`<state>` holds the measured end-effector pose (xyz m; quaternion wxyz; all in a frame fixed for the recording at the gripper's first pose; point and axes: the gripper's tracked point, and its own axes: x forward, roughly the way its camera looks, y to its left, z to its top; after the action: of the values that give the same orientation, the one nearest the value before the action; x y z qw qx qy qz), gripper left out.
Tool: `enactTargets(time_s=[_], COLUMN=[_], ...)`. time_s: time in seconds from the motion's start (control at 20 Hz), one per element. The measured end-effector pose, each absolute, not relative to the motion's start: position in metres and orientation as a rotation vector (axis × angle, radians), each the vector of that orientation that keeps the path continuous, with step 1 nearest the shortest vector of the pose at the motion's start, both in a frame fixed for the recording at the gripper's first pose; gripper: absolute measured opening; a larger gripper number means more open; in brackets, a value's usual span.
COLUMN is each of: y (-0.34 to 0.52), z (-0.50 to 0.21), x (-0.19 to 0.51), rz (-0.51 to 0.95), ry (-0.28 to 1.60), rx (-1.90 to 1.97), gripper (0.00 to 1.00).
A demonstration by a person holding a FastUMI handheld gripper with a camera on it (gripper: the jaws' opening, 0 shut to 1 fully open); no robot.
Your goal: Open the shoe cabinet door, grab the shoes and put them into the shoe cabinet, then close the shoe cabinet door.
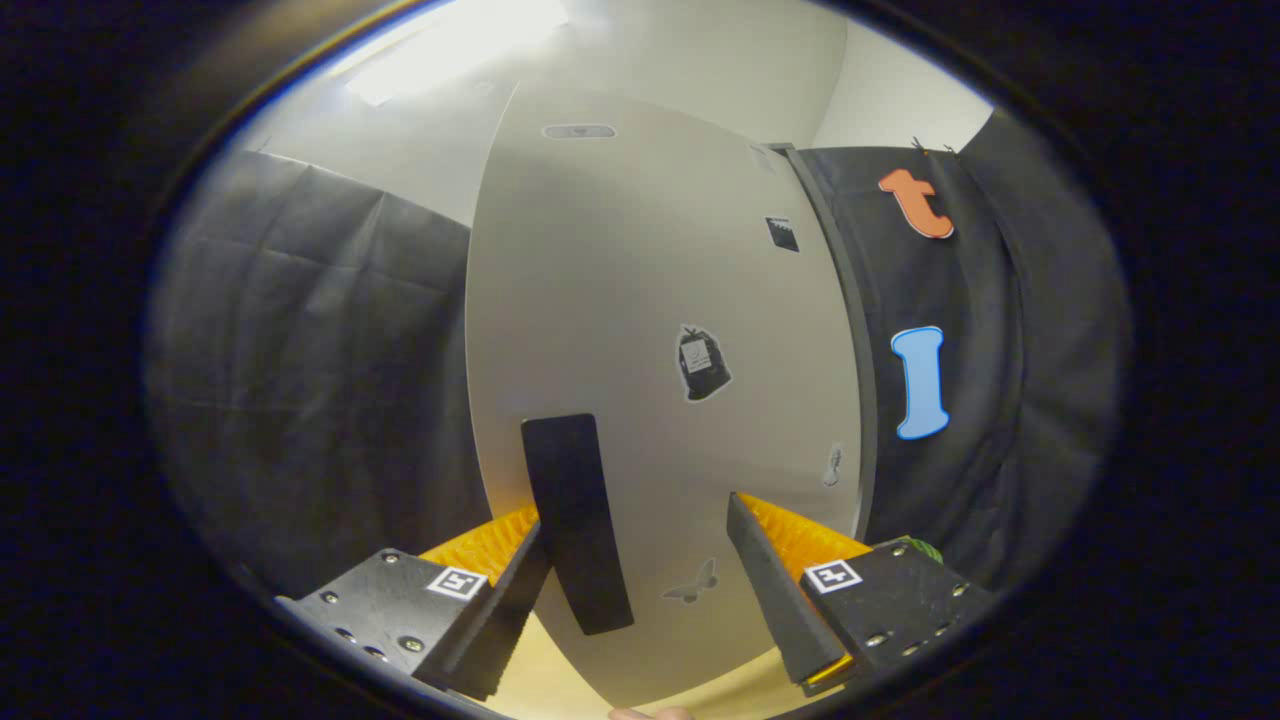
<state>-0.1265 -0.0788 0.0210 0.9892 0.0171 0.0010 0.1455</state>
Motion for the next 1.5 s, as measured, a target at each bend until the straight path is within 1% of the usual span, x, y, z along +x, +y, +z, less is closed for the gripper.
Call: enactTargets(time_s=[0.4, 0.7, 1.05, 1.5], y=[-0.038, -0.009, 0.005, 0.02], z=[0.013, 0.006, 0.001, -0.003], x=[-0.082, -0.054, -0.011, 0.022], rz=[0.29, 0.239, 0.17, 0.103], ry=[0.011, 0.013, 0.03, 0.035], rx=[0.013, 0.023, 0.073, 0.106], gripper=[0.99, 0.99, 0.99, 0.99])
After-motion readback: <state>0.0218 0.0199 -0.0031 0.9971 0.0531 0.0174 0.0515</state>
